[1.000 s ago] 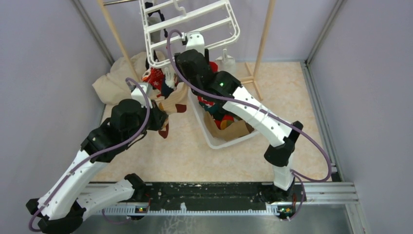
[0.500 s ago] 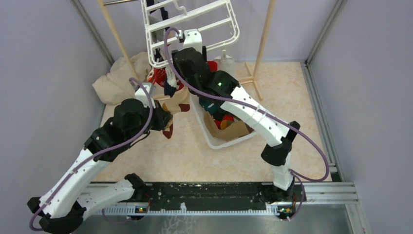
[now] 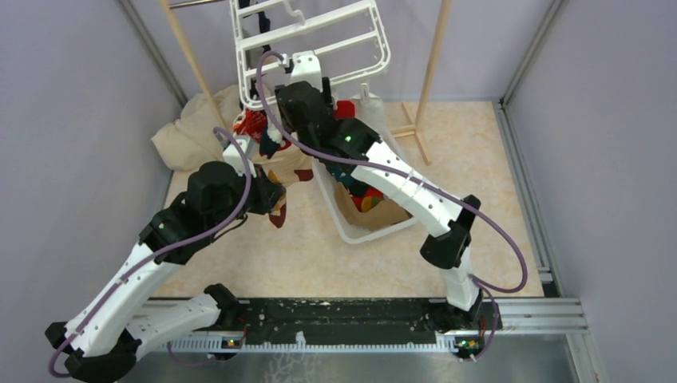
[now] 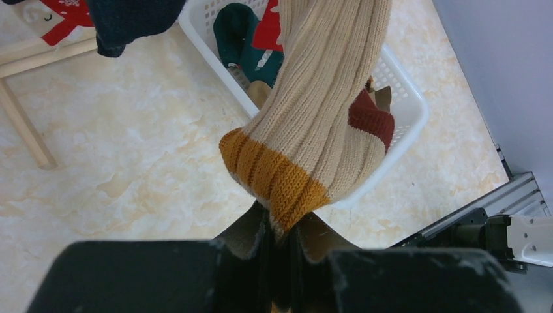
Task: Remove the socks clipped to the hanger
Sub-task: Remove the sock from the hanger, then place the sock in the bin, then remove the sock from the hanger.
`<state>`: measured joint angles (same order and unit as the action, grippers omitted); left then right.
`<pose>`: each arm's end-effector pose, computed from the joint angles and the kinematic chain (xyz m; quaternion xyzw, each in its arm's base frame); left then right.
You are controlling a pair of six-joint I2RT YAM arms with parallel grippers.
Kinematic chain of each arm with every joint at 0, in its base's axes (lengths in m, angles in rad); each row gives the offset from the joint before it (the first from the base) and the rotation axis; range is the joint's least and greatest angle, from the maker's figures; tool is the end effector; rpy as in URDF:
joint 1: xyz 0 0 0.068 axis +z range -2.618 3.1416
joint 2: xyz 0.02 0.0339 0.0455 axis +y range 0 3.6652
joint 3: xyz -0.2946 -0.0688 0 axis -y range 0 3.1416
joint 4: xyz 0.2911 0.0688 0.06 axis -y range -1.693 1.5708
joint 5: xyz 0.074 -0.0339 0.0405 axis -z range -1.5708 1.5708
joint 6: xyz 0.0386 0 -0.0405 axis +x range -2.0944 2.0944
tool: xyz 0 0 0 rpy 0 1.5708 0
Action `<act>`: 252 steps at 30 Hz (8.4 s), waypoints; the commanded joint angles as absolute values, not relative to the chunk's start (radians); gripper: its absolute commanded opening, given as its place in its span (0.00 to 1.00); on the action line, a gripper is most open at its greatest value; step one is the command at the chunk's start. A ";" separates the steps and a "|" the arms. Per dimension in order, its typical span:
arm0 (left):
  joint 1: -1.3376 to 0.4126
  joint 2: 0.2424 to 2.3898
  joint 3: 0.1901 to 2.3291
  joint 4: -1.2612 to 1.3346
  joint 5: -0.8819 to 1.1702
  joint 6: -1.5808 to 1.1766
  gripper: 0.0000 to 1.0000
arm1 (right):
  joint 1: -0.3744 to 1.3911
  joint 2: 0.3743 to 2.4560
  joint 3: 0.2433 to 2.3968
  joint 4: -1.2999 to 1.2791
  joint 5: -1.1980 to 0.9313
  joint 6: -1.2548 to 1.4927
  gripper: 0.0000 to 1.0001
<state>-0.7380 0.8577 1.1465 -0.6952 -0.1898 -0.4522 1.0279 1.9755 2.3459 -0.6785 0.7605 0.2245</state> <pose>0.1470 -0.1238 0.4325 0.0668 0.8304 -0.2413 0.4977 0.2722 0.3996 0.5147 -0.0914 0.7756 0.0785 0.6197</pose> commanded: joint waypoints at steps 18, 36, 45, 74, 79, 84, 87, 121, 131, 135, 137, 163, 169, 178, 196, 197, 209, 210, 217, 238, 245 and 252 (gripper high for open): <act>-0.735 0.873 1.120 -0.642 -0.162 -0.451 0.14 | 1.049 1.941 2.354 -0.519 0.793 0.167 0.58; -0.735 0.881 1.114 -0.635 -0.146 -0.449 0.14 | 1.067 1.933 2.321 -0.452 0.799 0.149 0.60; -0.735 0.883 1.108 -0.631 -0.136 -0.451 0.14 | 1.069 1.923 2.296 -0.407 0.813 0.144 0.55; -0.735 0.886 1.097 -0.624 -0.127 -0.456 0.13 | 1.071 1.901 2.249 -0.362 0.814 0.133 0.00; -0.735 0.881 1.087 -0.626 -0.129 -0.456 0.14 | 1.071 1.889 2.230 -0.352 0.790 0.141 0.00; -0.735 0.873 1.093 -0.620 -0.120 -0.459 0.13 | 1.071 1.878 2.214 -0.360 0.781 0.151 0.00; -0.735 0.878 1.112 -0.625 -0.114 -0.457 0.13 | 1.069 1.872 2.209 -0.379 0.759 0.170 0.02; -0.735 1.155 1.367 -0.485 0.203 -0.439 0.15 | 1.039 1.076 1.350 -0.469 0.834 0.516 0.65; -0.754 1.304 1.317 -0.257 0.388 -0.499 0.17 | 0.996 0.974 1.257 -0.504 0.858 0.539 0.66; -0.778 1.339 1.252 -0.212 0.383 -0.518 0.18 | 0.976 0.960 1.229 -0.506 0.841 0.545 0.66; -0.789 1.357 1.224 -0.192 0.382 -0.528 0.19 | 0.966 0.955 1.217 -0.507 0.832 0.548 0.66; -0.825 1.467 1.116 -0.168 0.261 -0.426 0.98 | 0.913 0.972 1.123 -0.507 0.737 0.574 0.69; -0.834 1.272 1.171 -0.325 0.160 -0.410 0.98 | 0.891 0.999 1.090 -0.489 0.685 0.581 0.69; -0.833 1.010 1.133 -0.494 0.028 -0.418 0.98 | 0.857 1.013 1.055 -0.479 0.584 0.544 0.69; -0.834 0.960 1.086 -0.555 -0.120 -0.464 0.99 | 0.577 1.073 1.054 -0.344 0.221 0.526 0.69; -0.833 0.972 1.089 -0.553 -0.126 -0.453 0.99 | 0.566 1.086 1.056 -0.332 0.208 0.526 0.69; -0.831 0.975 1.051 -0.533 -0.205 -0.435 0.99 | 0.517 1.179 1.041 -0.216 0.064 0.521 0.65; -0.832 0.970 1.044 -0.531 -0.203 -0.440 0.99 | 0.517 1.176 1.039 -0.212 0.043 0.515 0.64; -0.831 0.972 1.016 -0.500 -0.168 -0.469 0.99 | 0.517 1.148 1.022 -0.230 0.004 0.482 0.59; -0.830 1.054 1.018 -0.460 -0.113 -0.478 0.99 | 0.520 1.161 0.929 -0.216 -0.111 0.494 0.87; -0.830 1.052 1.017 -0.461 -0.133 -0.471 0.99 | 0.551 1.172 0.937 -0.211 -0.106 0.498 0.88; -0.814 1.029 1.034 -0.509 -0.209 -0.463 0.99 | 0.622 1.201 0.969 -0.209 -0.063 0.496 0.88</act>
